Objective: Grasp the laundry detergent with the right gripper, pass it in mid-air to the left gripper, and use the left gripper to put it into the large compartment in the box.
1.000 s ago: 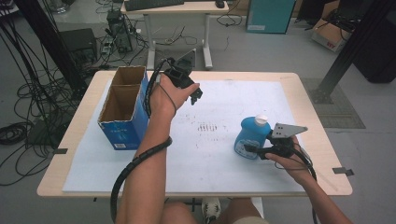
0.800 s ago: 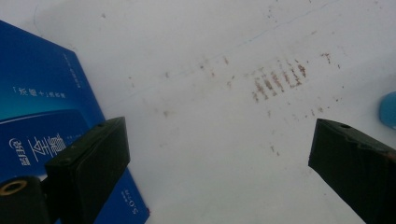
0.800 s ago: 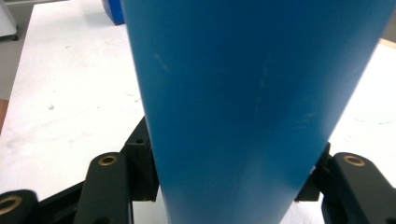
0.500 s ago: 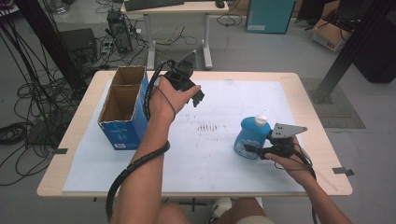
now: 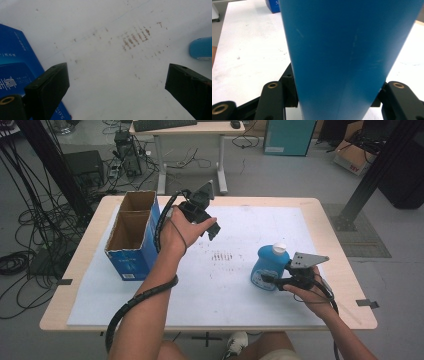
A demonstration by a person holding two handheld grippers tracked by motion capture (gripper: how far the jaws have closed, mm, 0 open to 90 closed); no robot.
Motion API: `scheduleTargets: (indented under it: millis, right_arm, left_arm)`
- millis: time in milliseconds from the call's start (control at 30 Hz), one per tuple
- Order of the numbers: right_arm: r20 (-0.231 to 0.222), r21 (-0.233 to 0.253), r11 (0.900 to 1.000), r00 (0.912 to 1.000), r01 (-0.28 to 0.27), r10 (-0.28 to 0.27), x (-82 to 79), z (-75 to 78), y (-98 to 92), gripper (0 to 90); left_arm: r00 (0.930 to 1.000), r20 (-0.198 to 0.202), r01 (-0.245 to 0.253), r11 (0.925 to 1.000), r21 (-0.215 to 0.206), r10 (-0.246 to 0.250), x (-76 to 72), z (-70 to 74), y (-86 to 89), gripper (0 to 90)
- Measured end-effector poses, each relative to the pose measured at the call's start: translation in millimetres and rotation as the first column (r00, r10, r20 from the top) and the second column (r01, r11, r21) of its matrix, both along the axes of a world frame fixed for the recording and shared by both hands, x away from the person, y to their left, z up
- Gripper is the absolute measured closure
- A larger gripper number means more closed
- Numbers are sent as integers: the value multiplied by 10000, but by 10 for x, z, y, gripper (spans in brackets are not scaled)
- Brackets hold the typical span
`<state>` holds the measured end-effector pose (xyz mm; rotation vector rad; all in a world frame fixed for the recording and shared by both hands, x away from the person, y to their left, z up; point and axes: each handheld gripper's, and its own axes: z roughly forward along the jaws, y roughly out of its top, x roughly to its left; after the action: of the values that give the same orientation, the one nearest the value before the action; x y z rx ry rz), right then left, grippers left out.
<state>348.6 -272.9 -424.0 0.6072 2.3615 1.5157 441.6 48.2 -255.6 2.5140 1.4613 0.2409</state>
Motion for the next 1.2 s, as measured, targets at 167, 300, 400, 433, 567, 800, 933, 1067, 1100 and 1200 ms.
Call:
scheduleTargets:
  millis: [167, 300, 400, 433, 567, 800, 933, 1067, 1100, 1200]
  right_arm:
    - [31, 4, 10000, 10000, 23, -23, -5, -2, 2, 440]
    - [47, 13, 10000, 10000, 60, -60, -13, -3, 4, 441]
    - [107, 16, 9999, 9999, 116, -116, -21, -6, 6, 441]
    - [81, 17, 9999, 9998, 166, -166, -28, -5, 8, 441]
    - [72, -89, 9996, 9996, 260, -259, -36, 10, 23, 441]
    - [157, -537, 9984, 9997, 168, -159, -35, 64, 75, 443]
    - [-75, -431, 9989, 9998, 166, -169, -5, 67, 66, 443]
    - [-306, -362, 9991, 9993, 210, -221, 14, 73, 58, 443]
    - [-439, -388, 9990, 9988, 216, -233, 32, 89, 64, 443]
    - [-564, -376, 9991, 9982, 205, -226, 54, 110, 75, 443]
  left_arm:
    - [9999, 13, 154, 9999, 50, -154, 13, 8, -10, 57]
    - [9995, 97, 300, 9995, 137, -301, 36, 34, -8, 57]
    - [9991, 195, 362, 9993, 83, -363, 56, 61, 3, 57]
    - [9989, 193, 435, 9990, 100, -437, 68, 70, 12, 57]
    - [9979, 183, 610, 9978, 249, -615, 100, 80, 37, 57]
    - [9958, 227, 885, 9958, 231, -891, 132, 125, 99, 57]
    - [9953, 246, 935, 9955, 177, -939, 143, 127, 124, 57]
    - [9912, 117, 1318, 9909, 264, -1322, 158, 159, 149, 57]
    - [9899, 86, 1411, 9897, 259, -1413, 160, 169, 152, 57]
    - [9848, 81, 1731, 9846, 244, -1733, 149, 225, 164, 57]
